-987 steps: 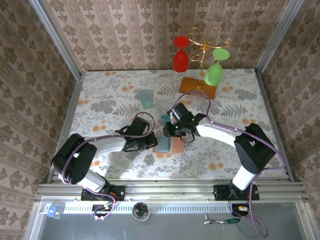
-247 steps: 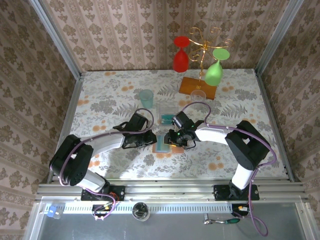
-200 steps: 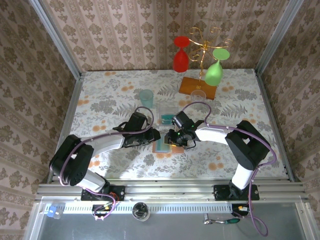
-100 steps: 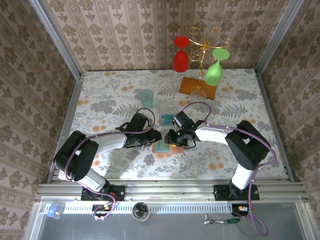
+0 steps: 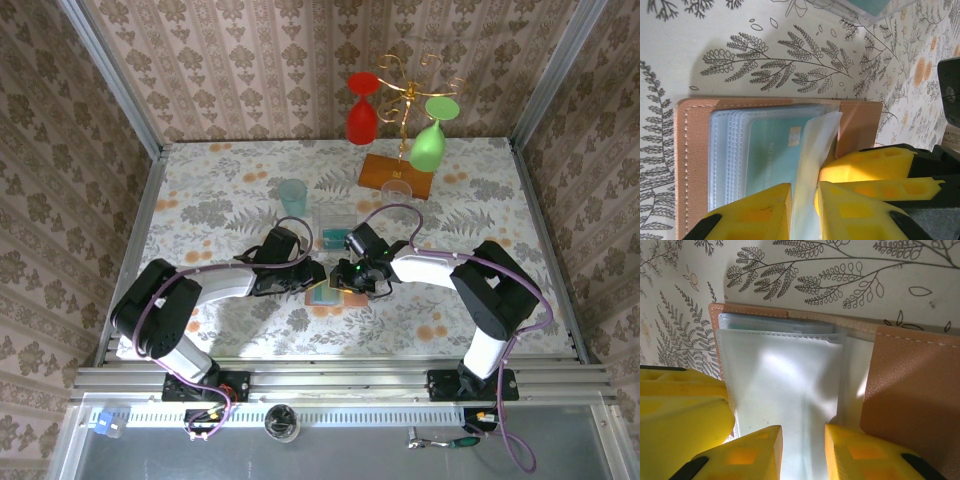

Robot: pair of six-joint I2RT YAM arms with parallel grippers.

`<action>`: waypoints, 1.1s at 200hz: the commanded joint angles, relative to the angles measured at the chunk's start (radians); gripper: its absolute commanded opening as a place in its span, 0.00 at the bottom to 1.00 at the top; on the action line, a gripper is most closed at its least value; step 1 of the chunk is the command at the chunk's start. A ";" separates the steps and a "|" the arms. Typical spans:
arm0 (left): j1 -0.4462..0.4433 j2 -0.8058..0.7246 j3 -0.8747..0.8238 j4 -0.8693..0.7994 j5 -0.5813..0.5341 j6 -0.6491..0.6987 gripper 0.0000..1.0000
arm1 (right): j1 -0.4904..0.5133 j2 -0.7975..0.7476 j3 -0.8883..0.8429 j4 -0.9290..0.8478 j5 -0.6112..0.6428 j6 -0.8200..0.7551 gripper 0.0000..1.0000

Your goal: Take the credit cards out of the card holder

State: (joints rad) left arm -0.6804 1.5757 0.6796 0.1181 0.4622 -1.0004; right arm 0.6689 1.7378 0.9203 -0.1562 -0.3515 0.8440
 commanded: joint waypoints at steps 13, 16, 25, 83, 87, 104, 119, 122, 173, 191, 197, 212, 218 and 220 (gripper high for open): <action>-0.006 -0.013 -0.016 0.020 0.016 -0.024 0.21 | -0.006 -0.043 -0.014 0.003 0.000 -0.001 0.30; -0.007 -0.015 -0.014 0.019 0.016 -0.025 0.21 | -0.006 -0.048 -0.015 0.003 -0.001 -0.001 0.30; -0.009 -0.020 -0.011 0.015 0.015 -0.026 0.21 | -0.006 -0.061 -0.018 0.002 0.002 -0.003 0.30; -0.033 -0.029 0.023 -0.012 0.006 -0.030 0.22 | -0.037 -0.147 -0.044 -0.038 0.021 -0.013 0.30; -0.035 -0.029 0.027 -0.013 0.006 -0.030 0.22 | -0.040 -0.154 -0.045 -0.040 0.022 -0.015 0.30; -0.045 -0.027 0.042 -0.020 -0.001 -0.032 0.22 | -0.051 -0.179 -0.052 -0.050 0.023 -0.022 0.30; -0.055 -0.021 0.057 -0.026 -0.005 -0.032 0.23 | -0.063 -0.199 -0.058 -0.058 0.022 -0.026 0.30; -0.057 -0.019 0.060 -0.026 -0.005 -0.032 0.23 | -0.066 -0.202 -0.059 -0.058 0.023 -0.029 0.30; -0.088 0.031 0.115 -0.037 -0.010 -0.035 0.30 | -0.099 -0.263 -0.087 -0.073 0.026 -0.034 0.30; -0.100 0.049 0.136 -0.037 -0.010 -0.037 0.33 | -0.109 -0.279 -0.097 -0.078 0.028 -0.038 0.30; -0.104 0.057 0.142 -0.036 -0.010 -0.037 0.34 | -0.113 -0.286 -0.098 -0.080 0.028 -0.040 0.30; -0.112 0.077 0.160 -0.031 -0.005 -0.041 0.38 | -0.123 -0.303 -0.105 -0.091 0.038 -0.044 0.30; -0.117 0.084 0.165 -0.028 -0.002 -0.041 0.40 | -0.126 -0.309 -0.109 -0.095 0.044 -0.044 0.30; -0.118 0.087 0.168 -0.027 -0.001 -0.041 0.40 | -0.128 -0.313 -0.110 -0.096 0.044 -0.045 0.30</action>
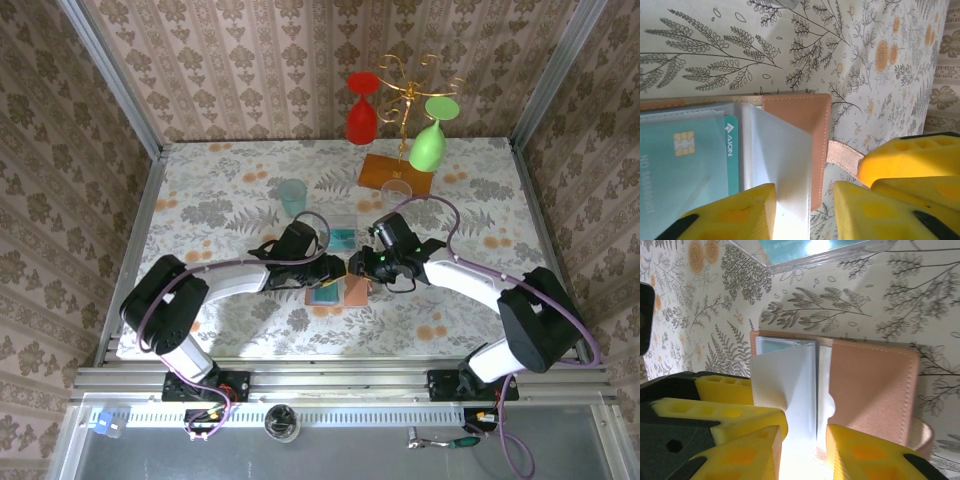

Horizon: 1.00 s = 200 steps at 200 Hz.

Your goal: Take the credit cards out of the card holder

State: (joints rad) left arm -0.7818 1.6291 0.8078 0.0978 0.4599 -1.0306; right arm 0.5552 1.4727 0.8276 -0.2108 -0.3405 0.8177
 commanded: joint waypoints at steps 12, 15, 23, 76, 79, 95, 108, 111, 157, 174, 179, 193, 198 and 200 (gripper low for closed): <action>-0.021 0.049 0.051 0.000 0.005 -0.015 0.42 | -0.022 -0.062 -0.025 -0.045 0.038 -0.019 0.30; -0.024 0.053 0.055 0.000 0.005 -0.016 0.42 | -0.024 -0.066 -0.026 -0.045 0.038 -0.018 0.30; -0.026 0.062 0.063 0.002 0.006 -0.017 0.43 | -0.029 -0.074 -0.032 -0.047 0.040 -0.019 0.30; -0.036 0.100 0.099 0.001 0.017 -0.016 0.45 | -0.046 -0.111 -0.044 -0.048 0.033 -0.019 0.30; -0.035 0.101 0.100 0.000 0.017 -0.014 0.45 | -0.046 -0.112 -0.044 -0.048 0.033 -0.019 0.30; -0.033 0.097 0.100 -0.002 0.016 -0.011 0.45 | -0.046 -0.109 -0.044 -0.043 0.027 -0.018 0.30; -0.030 0.094 0.098 -0.004 0.017 -0.010 0.45 | -0.046 -0.104 -0.042 -0.040 0.024 -0.016 0.30; -0.030 0.094 0.097 -0.004 0.018 -0.010 0.45 | -0.046 -0.104 -0.042 -0.039 0.022 -0.016 0.30; 0.000 0.057 0.067 -0.008 0.017 0.002 0.45 | -0.043 -0.087 -0.029 -0.029 0.008 -0.007 0.29; 0.019 0.032 0.044 -0.010 0.017 0.007 0.44 | -0.036 -0.066 -0.017 -0.023 0.002 -0.003 0.29; 0.024 0.023 0.036 -0.011 0.016 0.008 0.44 | -0.034 -0.055 -0.012 -0.023 0.002 -0.002 0.29; 0.042 0.000 0.014 -0.013 0.018 0.014 0.43 | -0.022 -0.040 0.003 -0.023 0.003 0.000 0.29; 0.048 -0.010 0.006 -0.016 0.019 0.017 0.43 | -0.019 -0.035 0.009 -0.022 0.004 0.002 0.29; 0.051 -0.014 0.002 -0.016 0.019 0.018 0.43 | -0.017 -0.033 0.010 -0.021 0.004 0.001 0.29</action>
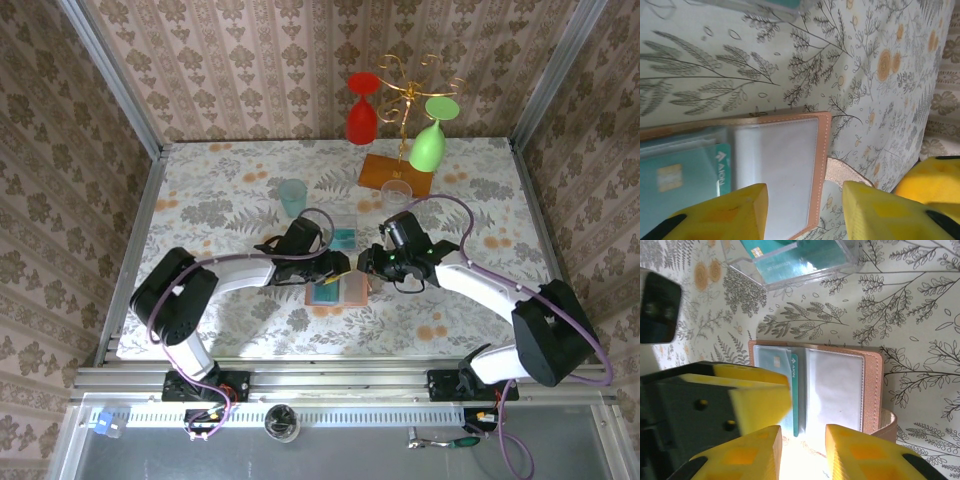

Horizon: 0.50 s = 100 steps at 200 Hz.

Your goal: Take the credit cards out of the card holder

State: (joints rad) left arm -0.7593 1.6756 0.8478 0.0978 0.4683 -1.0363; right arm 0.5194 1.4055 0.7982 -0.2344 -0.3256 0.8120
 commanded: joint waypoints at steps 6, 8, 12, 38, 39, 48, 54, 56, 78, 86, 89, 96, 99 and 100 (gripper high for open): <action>0.037 -0.071 -0.049 -0.017 0.010 0.025 0.43 | 0.025 0.042 0.046 0.001 -0.009 0.008 0.29; 0.038 -0.074 -0.053 -0.018 0.010 0.025 0.43 | 0.027 0.044 0.049 0.002 -0.009 0.009 0.29; 0.043 -0.083 -0.061 -0.019 0.010 0.027 0.42 | 0.031 0.049 0.052 0.002 -0.009 0.009 0.29; 0.076 -0.130 -0.111 -0.029 0.010 0.037 0.41 | 0.061 0.082 0.077 0.004 0.001 0.018 0.29; 0.078 -0.131 -0.112 -0.028 0.010 0.038 0.41 | 0.062 0.084 0.077 0.006 0.001 0.019 0.29; 0.087 -0.147 -0.126 -0.035 0.010 0.044 0.41 | 0.072 0.095 0.088 0.010 0.003 0.021 0.29; 0.094 -0.158 -0.135 -0.038 0.009 0.046 0.40 | 0.078 0.103 0.094 0.012 0.003 0.024 0.29; 0.097 -0.160 -0.139 -0.038 0.009 0.047 0.40 | 0.081 0.107 0.097 0.012 0.004 0.025 0.29; 0.119 -0.188 -0.168 -0.052 0.006 0.059 0.37 | 0.102 0.141 0.121 0.014 0.006 0.029 0.29; 0.125 -0.193 -0.177 -0.055 0.009 0.062 0.36 | 0.110 0.152 0.127 0.015 0.007 0.032 0.29; 0.128 -0.195 -0.180 -0.055 0.009 0.063 0.35 | 0.112 0.155 0.129 0.016 0.008 0.032 0.29; 0.132 -0.199 -0.188 -0.054 0.010 0.067 0.34 | 0.120 0.164 0.132 0.020 0.008 0.035 0.29; 0.134 -0.200 -0.191 -0.051 0.010 0.067 0.33 | 0.122 0.166 0.134 0.020 0.008 0.035 0.29; 0.134 -0.201 -0.192 -0.051 0.010 0.068 0.33 | 0.122 0.169 0.134 0.021 0.007 0.037 0.29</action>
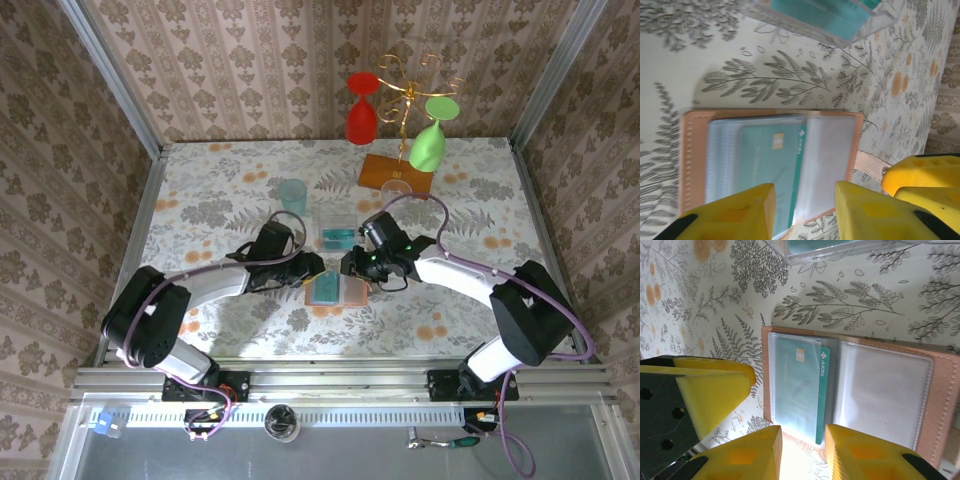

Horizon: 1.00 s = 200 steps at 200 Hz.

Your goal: Take the credit cards out of the card holder

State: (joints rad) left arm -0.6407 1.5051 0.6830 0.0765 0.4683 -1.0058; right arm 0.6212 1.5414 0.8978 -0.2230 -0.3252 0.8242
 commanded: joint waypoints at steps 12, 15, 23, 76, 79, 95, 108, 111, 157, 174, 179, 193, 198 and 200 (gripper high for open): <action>0.019 -0.031 -0.038 -0.022 0.013 0.038 0.29 | 0.030 0.044 0.034 0.017 0.006 0.031 0.29; 0.019 -0.030 -0.041 -0.021 0.013 0.038 0.28 | 0.032 0.046 0.035 0.019 0.006 0.032 0.29; 0.021 -0.024 -0.044 -0.016 0.015 0.043 0.26 | 0.038 0.053 0.033 0.024 0.006 0.037 0.29; 0.023 0.032 -0.068 0.036 0.035 0.037 0.19 | 0.063 0.094 0.015 0.065 -0.020 0.058 0.29; 0.023 0.034 -0.069 0.039 0.036 0.038 0.19 | 0.064 0.097 0.016 0.067 -0.023 0.059 0.29; 0.022 0.049 -0.072 0.044 0.039 0.038 0.19 | 0.066 0.114 0.016 0.074 -0.035 0.061 0.29; 0.023 0.059 -0.074 0.048 0.044 0.038 0.19 | 0.069 0.125 0.015 0.081 -0.039 0.062 0.29; 0.023 0.061 -0.075 0.050 0.044 0.037 0.19 | 0.068 0.127 0.015 0.082 -0.040 0.061 0.29; 0.023 0.079 -0.081 0.054 0.048 0.037 0.19 | 0.071 0.141 0.016 0.080 -0.051 0.052 0.29; 0.023 0.078 -0.082 0.054 0.043 0.033 0.19 | 0.071 0.146 0.023 0.070 -0.051 0.042 0.29; 0.023 0.077 -0.082 0.054 0.043 0.033 0.19 | 0.070 0.148 0.026 0.067 -0.053 0.038 0.29; 0.022 0.078 -0.081 0.053 0.043 0.032 0.19 | 0.070 0.156 0.038 0.045 -0.048 0.022 0.29; 0.022 0.078 -0.081 0.052 0.044 0.032 0.19 | 0.071 0.158 0.041 0.039 -0.045 0.017 0.29; 0.022 0.077 -0.080 0.052 0.044 0.032 0.19 | 0.071 0.158 0.043 0.037 -0.043 0.015 0.29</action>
State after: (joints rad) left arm -0.6266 1.5700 0.6155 0.1287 0.5053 -0.9833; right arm 0.6857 1.6756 0.9104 -0.1566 -0.3592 0.8658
